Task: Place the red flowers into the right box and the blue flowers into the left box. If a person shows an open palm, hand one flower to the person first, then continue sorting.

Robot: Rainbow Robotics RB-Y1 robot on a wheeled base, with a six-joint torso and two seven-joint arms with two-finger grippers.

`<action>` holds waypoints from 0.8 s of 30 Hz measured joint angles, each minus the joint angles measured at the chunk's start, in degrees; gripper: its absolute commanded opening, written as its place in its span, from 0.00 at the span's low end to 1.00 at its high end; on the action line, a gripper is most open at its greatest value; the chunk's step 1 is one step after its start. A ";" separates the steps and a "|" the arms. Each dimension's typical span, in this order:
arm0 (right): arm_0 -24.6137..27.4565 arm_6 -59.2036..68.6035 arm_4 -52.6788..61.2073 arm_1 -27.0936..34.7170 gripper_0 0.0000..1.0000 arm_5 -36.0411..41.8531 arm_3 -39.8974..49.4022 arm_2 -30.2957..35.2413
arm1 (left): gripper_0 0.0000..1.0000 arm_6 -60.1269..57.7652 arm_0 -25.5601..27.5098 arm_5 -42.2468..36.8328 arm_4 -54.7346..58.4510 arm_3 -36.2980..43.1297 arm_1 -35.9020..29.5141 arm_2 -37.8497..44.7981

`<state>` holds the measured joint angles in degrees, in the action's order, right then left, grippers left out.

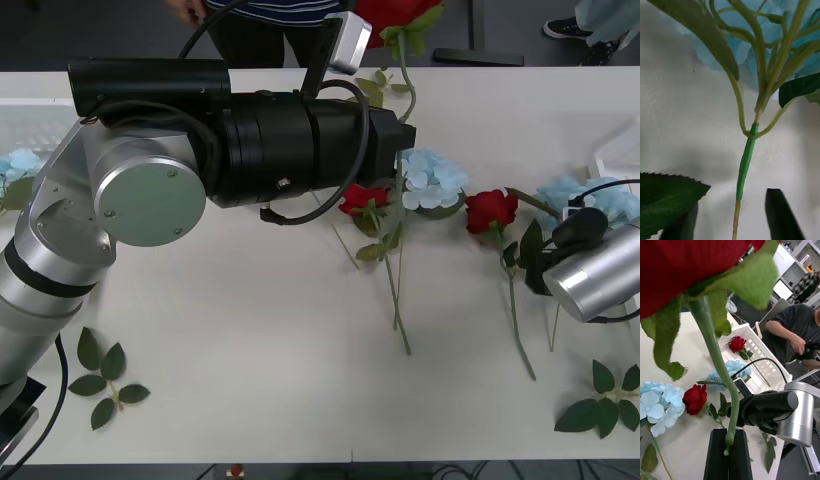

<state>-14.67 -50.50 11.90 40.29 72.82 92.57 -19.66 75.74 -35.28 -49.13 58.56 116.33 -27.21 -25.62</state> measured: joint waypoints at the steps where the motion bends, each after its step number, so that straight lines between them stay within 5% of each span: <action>1: 0.00 0.00 0.00 0.00 0.79 0.00 0.00 0.00 | 0.00 0.00 0.00 0.00 0.00 0.00 0.00 0.00; 7: 0.00 -0.02 2.90 0.00 0.79 2.72 1.63 1.09 | 0.00 0.00 0.00 0.00 0.00 0.00 0.00 0.00; 19: 0.01 -1.31 16.91 1.09 0.79 25.11 22.83 16.17 | 0.00 0.00 0.00 0.00 -0.02 0.01 0.00 0.01; 24: 0.25 -16.87 26.34 4.25 0.79 29.52 30.77 22.63 | 0.00 0.00 0.00 0.00 -0.03 0.01 0.00 0.01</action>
<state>-14.43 -67.37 38.25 44.53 102.34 123.34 2.98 75.74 -35.28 -49.13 58.53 116.34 -27.21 -25.61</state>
